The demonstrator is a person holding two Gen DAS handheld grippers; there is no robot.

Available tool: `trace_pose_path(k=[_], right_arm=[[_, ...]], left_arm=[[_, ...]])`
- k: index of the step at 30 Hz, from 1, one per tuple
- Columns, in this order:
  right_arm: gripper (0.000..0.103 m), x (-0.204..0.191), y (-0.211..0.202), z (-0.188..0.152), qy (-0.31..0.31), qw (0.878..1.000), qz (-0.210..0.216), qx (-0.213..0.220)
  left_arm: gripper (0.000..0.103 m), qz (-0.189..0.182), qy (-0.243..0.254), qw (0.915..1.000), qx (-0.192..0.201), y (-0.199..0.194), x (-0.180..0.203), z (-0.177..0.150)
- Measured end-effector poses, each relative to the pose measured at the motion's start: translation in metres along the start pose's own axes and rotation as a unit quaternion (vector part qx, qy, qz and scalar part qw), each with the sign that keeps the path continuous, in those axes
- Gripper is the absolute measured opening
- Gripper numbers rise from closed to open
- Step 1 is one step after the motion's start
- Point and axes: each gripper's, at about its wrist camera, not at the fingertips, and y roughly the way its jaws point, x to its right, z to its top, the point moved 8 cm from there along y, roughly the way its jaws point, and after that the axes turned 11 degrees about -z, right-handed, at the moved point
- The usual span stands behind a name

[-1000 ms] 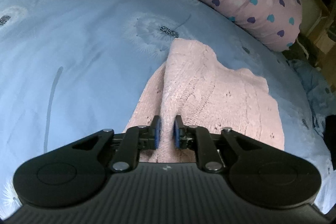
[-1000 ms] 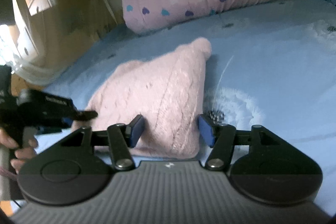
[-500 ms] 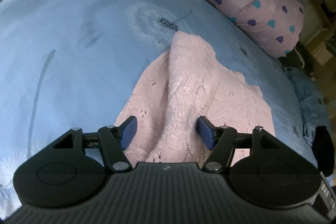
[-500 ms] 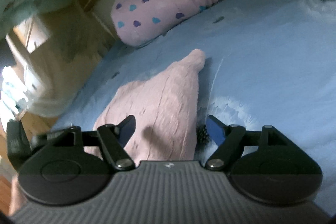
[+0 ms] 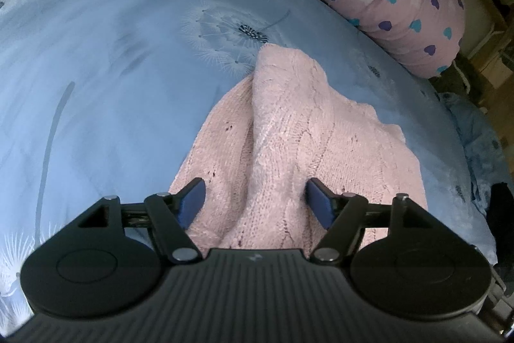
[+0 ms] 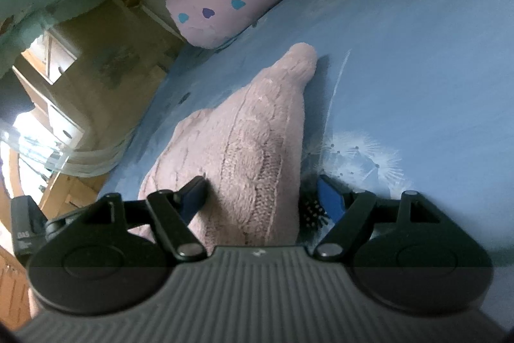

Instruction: Fold small clothes

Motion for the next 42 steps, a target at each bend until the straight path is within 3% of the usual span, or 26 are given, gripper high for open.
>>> trace_pose_path(k=[10,12,14,17,20,25,31,35,42], right_arm=[[0.085,-0.011,0.015,-0.001,-0.012,0.999,0.031,-0.027],[0.084,-0.02,0.022,-0.002,-0.012,0.999,0.039,-0.036],[0.068,-0.026,0.026,-0.002,-0.005,0.998,0.041,-0.044],[0.05,-0.031,0.02,0.004,0.017,0.998,0.048,-0.045],[0.046,-0.034,0.009,0.008,0.037,0.997,0.048,-0.052],[0.044,-0.039,-0.012,0.015,0.076,0.992,0.067,-0.072],[0.044,-0.03,-0.051,0.021,0.088,0.99,0.068,-0.088],[0.044,-0.014,-0.087,0.022,0.074,0.991,0.063,-0.097],[0.044,0.043,-0.158,0.011,0.09,0.988,0.045,-0.114]], left_arm=[[0.074,-0.004,0.004,1.0,-0.002,0.0,0.002,-0.001],[0.068,-0.021,0.006,0.9997,-0.007,0.001,0.004,-0.002],[0.052,-0.045,0.002,0.9989,-0.011,0.001,0.006,-0.002],[0.039,-0.067,0.003,0.9977,-0.014,0.0,0.009,-0.002],[0.031,-0.084,0.013,0.9963,-0.015,-0.002,0.015,-0.005],[0.028,-0.118,0.027,0.9923,-0.027,-0.011,0.033,-0.015],[0.028,-0.169,0.023,0.9841,-0.05,-0.033,0.062,-0.045],[0.028,-0.181,0.05,0.9795,-0.073,-0.045,0.098,-0.079],[0.028,-0.204,0.069,0.9694,-0.119,-0.057,0.144,-0.151]])
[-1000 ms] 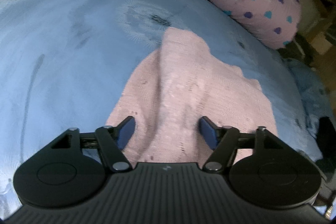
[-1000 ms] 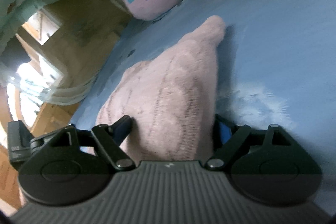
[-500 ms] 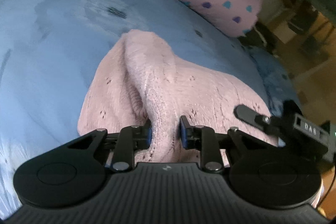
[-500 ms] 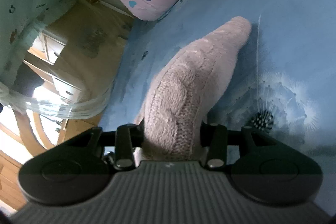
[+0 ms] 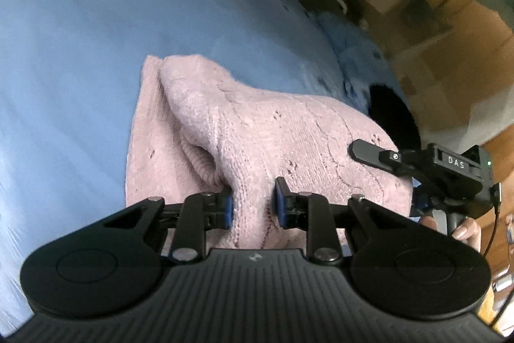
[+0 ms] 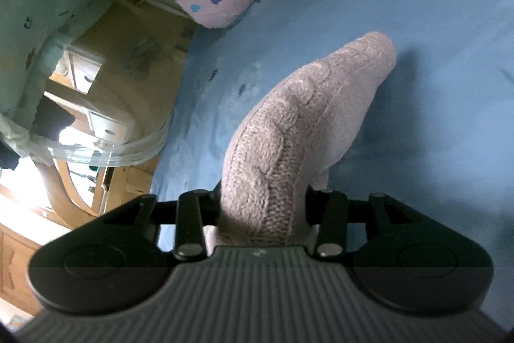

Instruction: Fold small clothes

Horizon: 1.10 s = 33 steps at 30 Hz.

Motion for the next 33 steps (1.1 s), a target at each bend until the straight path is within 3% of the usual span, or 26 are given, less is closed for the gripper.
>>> trace_pose_path(k=[4,7,8,13,20,22,24,26,29,33], right_arm=[[0.045,0.04,-0.015,-0.02,-0.013,0.998,-0.061,-0.003],[0.053,0.058,-0.011,-0.035,-0.048,0.992,-0.119,0.004],[0.057,0.06,-0.012,-0.038,-0.056,0.991,-0.125,0.012],[0.058,0.057,-0.032,-0.045,-0.069,0.987,-0.136,0.058],[0.056,0.051,-0.061,-0.046,-0.095,0.969,-0.162,0.157],[0.056,0.052,-0.056,-0.044,-0.089,0.97,-0.161,0.16],[0.055,0.046,-0.047,-0.043,-0.093,0.97,-0.162,0.158],[0.054,0.035,-0.04,-0.049,-0.114,0.97,-0.15,0.154],[0.054,0.021,-0.029,-0.062,-0.151,0.969,-0.134,0.144],[0.054,0.019,-0.011,-0.068,-0.205,0.948,-0.188,0.153]], left_arm=[[0.029,0.051,0.039,0.9975,-0.029,0.017,0.007,-0.026],[0.029,0.076,0.064,0.9944,-0.035,0.02,0.007,-0.035],[0.029,0.081,0.067,0.994,-0.033,0.019,0.007,-0.036],[0.029,0.074,0.035,0.9965,-0.017,0.007,0.005,-0.032],[0.027,0.05,0.028,0.9982,-0.016,0.015,0.013,-0.035],[0.017,0.063,0.041,0.9972,-0.001,0.01,0.014,-0.034],[0.015,0.075,0.056,0.9955,0.017,-0.004,0.016,-0.03],[0.015,0.113,0.075,0.9905,0.02,-0.014,0.007,-0.026],[0.016,0.128,0.046,0.9907,-0.001,-0.013,-0.014,-0.029],[0.017,0.132,0.053,0.9898,-0.001,-0.01,-0.015,-0.033]])
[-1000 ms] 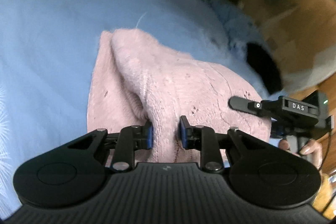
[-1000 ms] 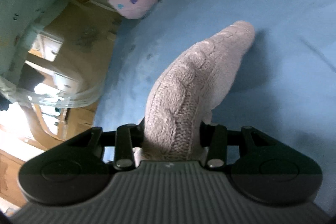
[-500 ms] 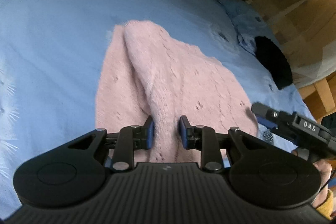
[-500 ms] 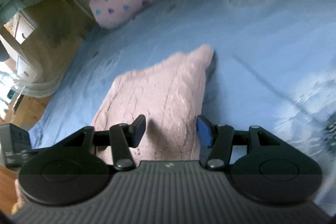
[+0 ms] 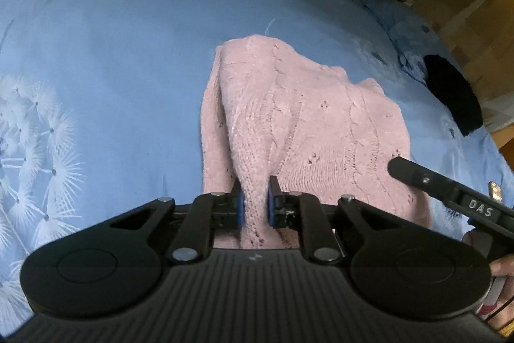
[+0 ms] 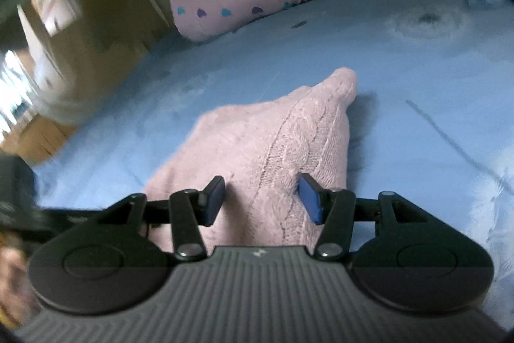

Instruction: Fold small clothes

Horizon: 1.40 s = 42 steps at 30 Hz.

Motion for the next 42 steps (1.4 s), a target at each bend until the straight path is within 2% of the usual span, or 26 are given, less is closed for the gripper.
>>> trace_pose_path(k=[4,11,14,17,21,26,29,38,42], right_arm=[[0.055,0.003,-0.006,-0.001,-0.005,1.0,-0.018,0.01],[0.055,0.011,-0.038,-0.012,-0.012,0.998,-0.056,0.042],[0.055,0.017,-0.039,-0.023,-0.046,0.994,-0.092,0.04],[0.055,0.027,-0.032,-0.029,-0.013,0.996,-0.085,0.015],[0.055,0.023,-0.043,-0.028,-0.024,0.995,-0.097,0.026],[0.057,0.016,-0.06,-0.034,-0.023,0.995,-0.095,0.036],[0.065,0.011,-0.068,-0.042,-0.025,0.995,-0.092,0.031],[0.066,0.001,-0.068,-0.06,-0.051,0.993,-0.098,0.028],[0.066,0.001,-0.064,-0.066,-0.054,0.993,-0.102,0.022]], left_arm=[[0.022,0.005,0.007,0.9999,0.008,-0.004,0.008,0.001],[0.059,0.045,0.066,0.9968,0.001,-0.024,0.02,-0.011],[0.066,0.077,0.081,0.9937,-0.006,-0.022,0.016,-0.019],[0.066,0.081,0.076,0.9938,-0.003,-0.024,0.017,-0.023],[0.07,0.091,0.098,0.991,0.001,-0.032,0.029,-0.028],[0.091,0.103,0.108,0.9887,0.014,-0.039,0.053,-0.039],[0.096,0.119,0.111,0.9866,0.013,-0.037,0.062,-0.05],[0.1,0.154,0.069,0.9856,-0.006,-0.021,0.055,-0.073],[0.1,0.166,0.071,0.9835,-0.015,-0.013,0.054,-0.077]])
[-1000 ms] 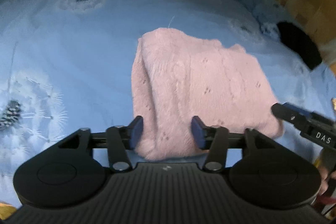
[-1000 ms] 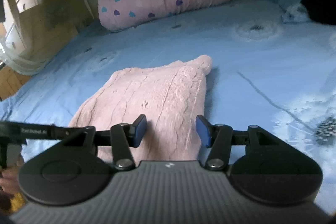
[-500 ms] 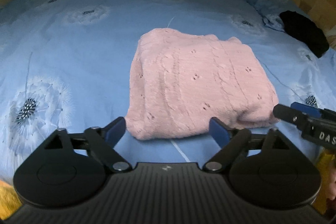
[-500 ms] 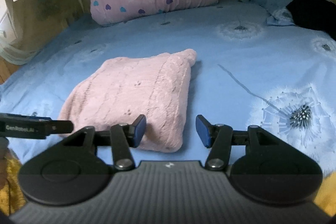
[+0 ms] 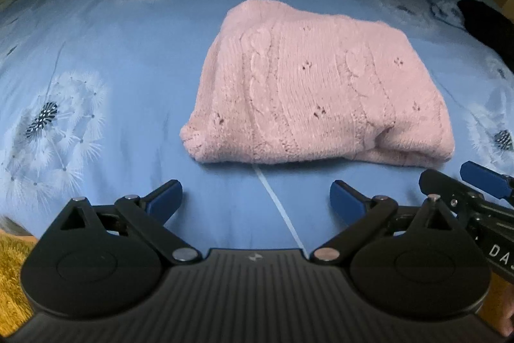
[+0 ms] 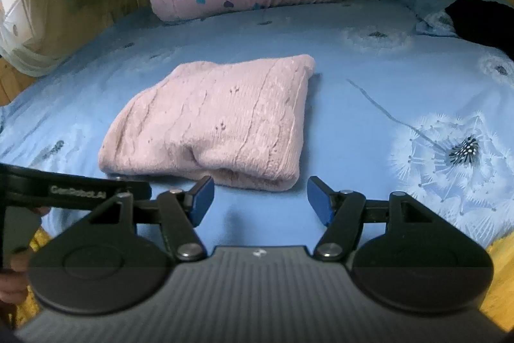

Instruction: Fold small clothes

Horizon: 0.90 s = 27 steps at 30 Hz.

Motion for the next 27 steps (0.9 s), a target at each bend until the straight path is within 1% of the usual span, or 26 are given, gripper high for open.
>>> trace_pose_path(k=[7,16,27], right_arm=[[0.066,0.005,0.013,-0.011,0.011,1.0,-0.005,-0.023],[0.066,0.004,0.015,-0.014,0.011,1.0,-0.005,-0.025],[0.066,0.005,0.016,-0.014,0.014,1.0,-0.003,-0.025]], left_arm=[[0.1,0.011,0.004,0.9999,-0.008,0.009,0.002,-0.003],[0.102,0.02,0.011,0.9997,-0.006,0.012,0.008,-0.003],[0.103,0.021,0.01,0.9997,-0.005,0.014,0.006,-0.004]])
